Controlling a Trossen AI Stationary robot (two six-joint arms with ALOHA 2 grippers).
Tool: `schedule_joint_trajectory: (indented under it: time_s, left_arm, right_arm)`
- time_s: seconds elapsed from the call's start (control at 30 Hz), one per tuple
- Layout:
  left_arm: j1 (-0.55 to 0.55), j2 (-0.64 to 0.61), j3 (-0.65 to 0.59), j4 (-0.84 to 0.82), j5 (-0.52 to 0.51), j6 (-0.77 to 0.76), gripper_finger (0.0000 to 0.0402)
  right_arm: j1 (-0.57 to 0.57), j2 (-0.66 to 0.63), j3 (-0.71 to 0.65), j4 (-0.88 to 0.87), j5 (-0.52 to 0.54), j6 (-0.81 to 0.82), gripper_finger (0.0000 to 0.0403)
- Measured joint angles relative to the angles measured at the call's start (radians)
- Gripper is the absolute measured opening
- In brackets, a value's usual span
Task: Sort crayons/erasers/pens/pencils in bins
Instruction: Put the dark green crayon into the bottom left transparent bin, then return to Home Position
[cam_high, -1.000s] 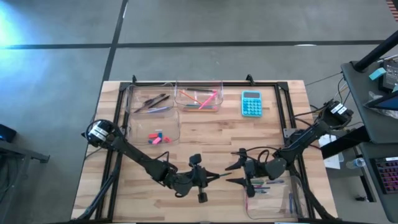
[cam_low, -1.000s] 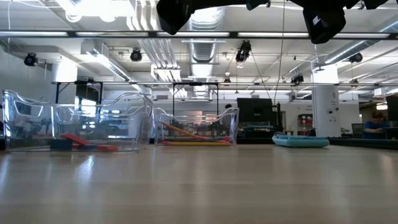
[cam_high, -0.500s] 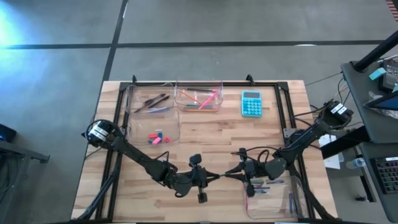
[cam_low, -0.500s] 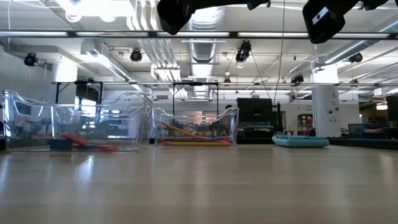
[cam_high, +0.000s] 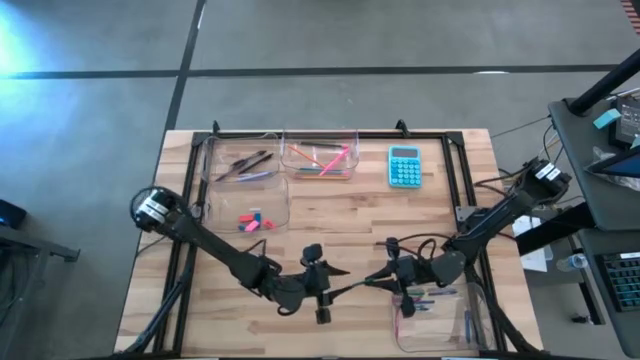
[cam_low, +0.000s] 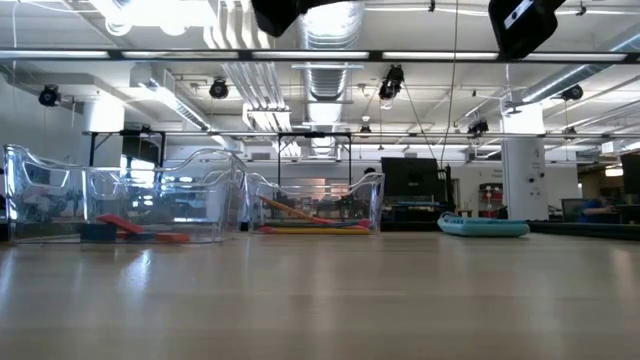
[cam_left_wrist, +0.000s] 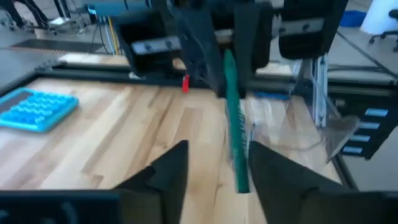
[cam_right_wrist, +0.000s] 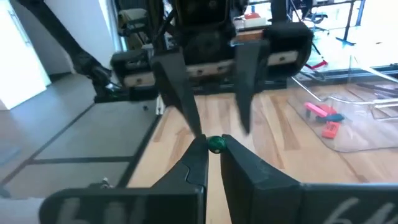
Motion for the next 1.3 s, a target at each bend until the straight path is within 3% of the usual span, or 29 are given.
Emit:
schedule_joint_trajectory:
  time_s: [0.2,0.53,0.7,0.93,1.1,1.3]
  left_arm:
    - [-0.011,-0.081,0.0,-0.037,-0.002,0.025,0.0201]
    - [-0.02,-0.089,-0.006,-0.053,-0.002,0.002,0.0207]
    - [-0.02,-0.069,-0.01,-0.053,-0.003,-0.012,0.0207]
    - [-0.02,-0.06,-0.013,-0.053,-0.003,-0.032,0.0208]
    - [-0.02,-0.063,-0.013,-0.054,-0.003,-0.016,0.0208]
    - [-0.021,-0.193,-0.013,-0.211,-0.004,0.046,0.0208]
  right_arm:
    - [0.064,-0.136,0.008,-0.201,-0.054,0.063,0.0018]
    - [0.298,-0.29,0.085,-0.792,-0.072,0.49,0.0019]
    - [0.335,-0.294,0.095,-0.86,-0.07,0.596,0.0042]
    - [0.326,-0.262,0.093,-0.933,-0.07,0.658,0.0113]
    - [0.302,-0.259,0.105,-0.942,-0.055,0.592,0.0158]
    - [0.271,-0.26,0.206,-0.937,0.072,0.242,0.0166]
